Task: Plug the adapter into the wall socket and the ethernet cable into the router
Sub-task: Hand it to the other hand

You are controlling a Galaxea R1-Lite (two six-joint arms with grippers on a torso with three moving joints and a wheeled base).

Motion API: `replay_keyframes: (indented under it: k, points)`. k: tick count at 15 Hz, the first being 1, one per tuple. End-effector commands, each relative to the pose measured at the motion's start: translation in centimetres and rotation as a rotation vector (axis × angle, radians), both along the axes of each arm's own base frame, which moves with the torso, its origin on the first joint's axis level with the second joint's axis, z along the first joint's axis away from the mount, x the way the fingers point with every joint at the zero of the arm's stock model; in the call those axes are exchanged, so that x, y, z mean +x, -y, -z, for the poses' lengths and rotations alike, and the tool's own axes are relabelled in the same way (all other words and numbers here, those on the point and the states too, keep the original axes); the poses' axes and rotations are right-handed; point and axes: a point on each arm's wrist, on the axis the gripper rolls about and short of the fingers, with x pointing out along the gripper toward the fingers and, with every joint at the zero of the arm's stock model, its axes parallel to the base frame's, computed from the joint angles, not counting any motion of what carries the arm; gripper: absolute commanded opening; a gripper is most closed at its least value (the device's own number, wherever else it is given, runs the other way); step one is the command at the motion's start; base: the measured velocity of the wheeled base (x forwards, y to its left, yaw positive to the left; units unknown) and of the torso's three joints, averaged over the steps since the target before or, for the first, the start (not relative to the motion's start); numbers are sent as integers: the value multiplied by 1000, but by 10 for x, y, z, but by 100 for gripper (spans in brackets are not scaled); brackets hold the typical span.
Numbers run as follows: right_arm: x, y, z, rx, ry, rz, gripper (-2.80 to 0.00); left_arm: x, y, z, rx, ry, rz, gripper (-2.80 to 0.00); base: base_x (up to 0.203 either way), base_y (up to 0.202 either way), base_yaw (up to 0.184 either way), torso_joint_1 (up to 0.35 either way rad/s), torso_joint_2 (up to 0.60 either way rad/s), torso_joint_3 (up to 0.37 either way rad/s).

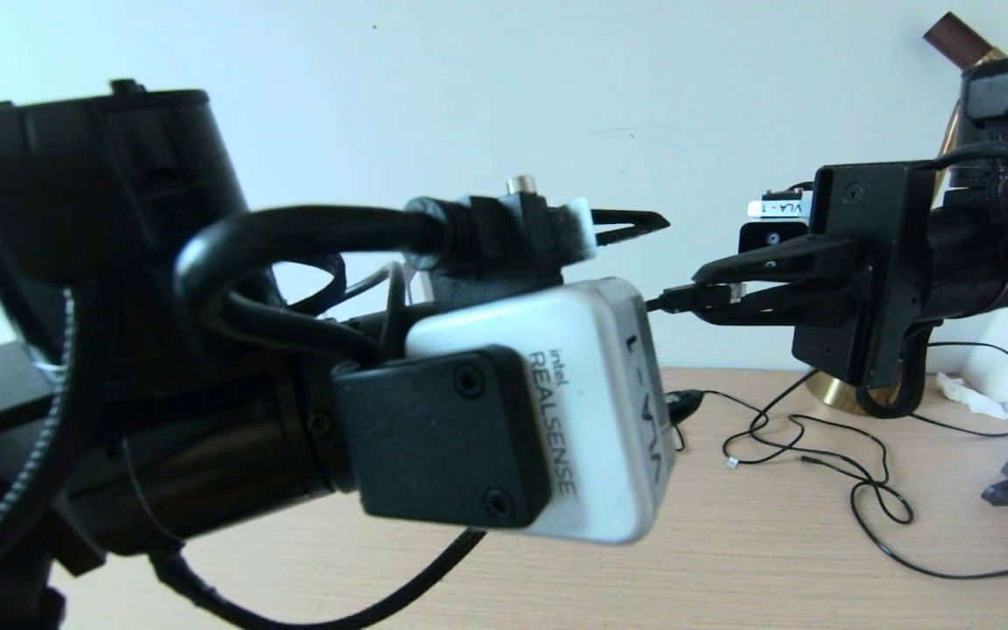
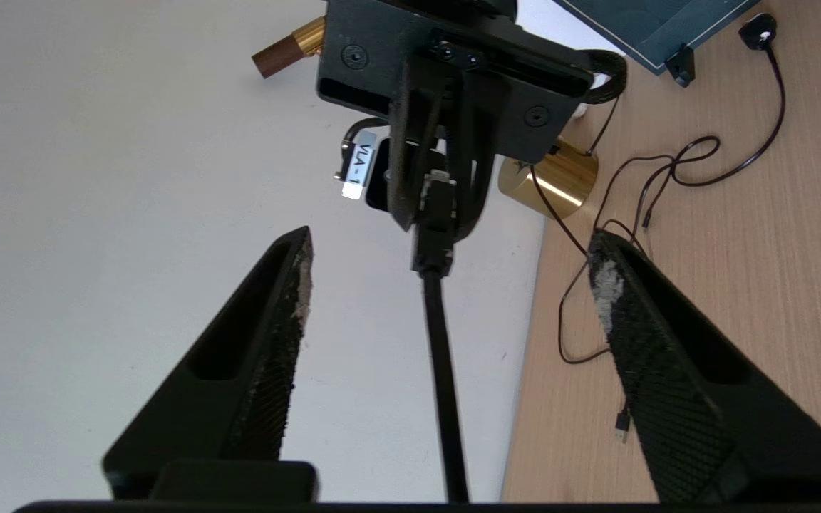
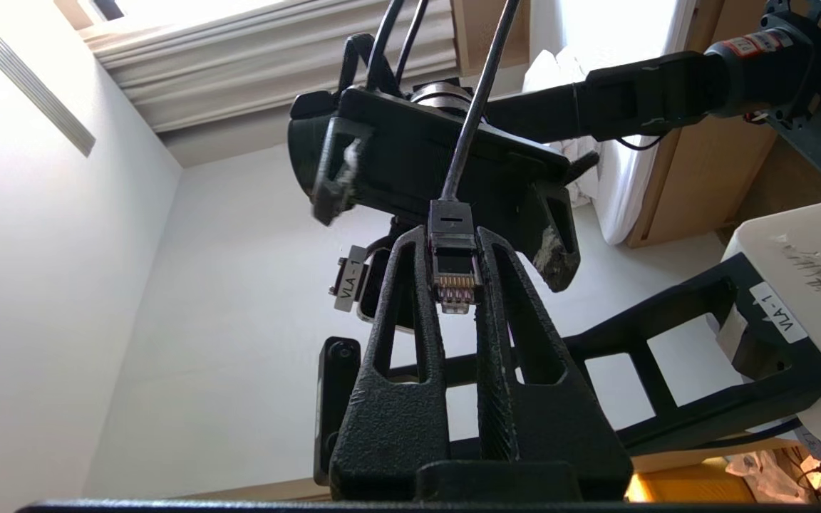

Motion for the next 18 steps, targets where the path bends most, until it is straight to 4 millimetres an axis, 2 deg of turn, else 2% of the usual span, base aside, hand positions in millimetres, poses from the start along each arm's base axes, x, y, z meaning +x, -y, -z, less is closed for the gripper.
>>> replay_keyframes:
  k: [1,9,10,18]
  points:
    - [0,0,1,0,-11,-9,-280,1,1,-1,-3,10,-1,0,0,0,0,0,0,0]
    - [-2,-6,3,-3,-16,-30,-280,3,3,-1,-3,10,-2,0,0,0,0,0,0,0]
    - [-2,-6,3,-3,-16,-30,-280,3,3,-1,-3,10,-2,-280,0,0,0,0,0,0]
    - [-2,-6,3,-3,-16,-30,-280,4,5,1,4,4,-2,-280,0,0,0,0,0,0]
